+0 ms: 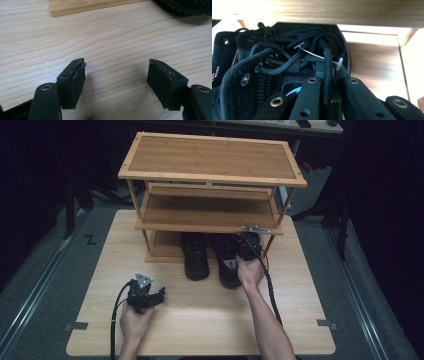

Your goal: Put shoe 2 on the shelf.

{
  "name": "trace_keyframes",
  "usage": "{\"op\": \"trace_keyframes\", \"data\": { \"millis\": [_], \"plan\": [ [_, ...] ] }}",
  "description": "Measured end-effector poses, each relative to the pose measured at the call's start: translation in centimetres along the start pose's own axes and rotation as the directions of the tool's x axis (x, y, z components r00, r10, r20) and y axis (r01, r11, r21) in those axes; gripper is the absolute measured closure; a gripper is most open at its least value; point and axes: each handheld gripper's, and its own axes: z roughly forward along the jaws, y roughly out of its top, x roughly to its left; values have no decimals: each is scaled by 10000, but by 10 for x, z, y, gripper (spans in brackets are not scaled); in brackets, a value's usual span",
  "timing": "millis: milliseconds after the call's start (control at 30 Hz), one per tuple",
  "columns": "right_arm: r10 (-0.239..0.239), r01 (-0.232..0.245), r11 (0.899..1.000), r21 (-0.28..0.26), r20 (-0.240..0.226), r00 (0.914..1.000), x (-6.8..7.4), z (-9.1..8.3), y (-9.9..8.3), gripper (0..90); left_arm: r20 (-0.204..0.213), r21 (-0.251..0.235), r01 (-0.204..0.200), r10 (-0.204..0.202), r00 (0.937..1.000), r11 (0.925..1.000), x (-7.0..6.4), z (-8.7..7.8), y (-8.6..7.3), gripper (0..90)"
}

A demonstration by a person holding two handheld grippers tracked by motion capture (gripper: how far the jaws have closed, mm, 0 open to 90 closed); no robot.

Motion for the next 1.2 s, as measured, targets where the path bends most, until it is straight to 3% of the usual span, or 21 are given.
{"op": "trace_keyframes", "data": {
  "millis": [267,367,600,867,967,1200],
  "plan": [
    [600,-596,9977,-308,125,9981,5,13,1,881,4,0,-9,9,10000,10000,0,0,0,311],
    [1056,-1053,9935,-423,57,9944,7,18,3,881,13,0,-16,16,10000,10000,0,0,0,310],
    [1277,-1260,9895,-705,199,9916,9,24,3,881,19,0,-36,36,10000,10000,0,0,0,311],
    [1119,-1068,9873,-1176,379,9930,20,29,-3,878,17,1,-38,38,10000,10000,0,0,0,311],
    [837,-751,9890,-1273,636,9945,24,32,-5,874,22,3,-42,42,10000,10000,0,0,0,311],
    [355,-252,9929,-1166,875,9955,21,41,-14,797,13,-1,-60,60,10000,10000,-1,0,0,314]
  ]
}}
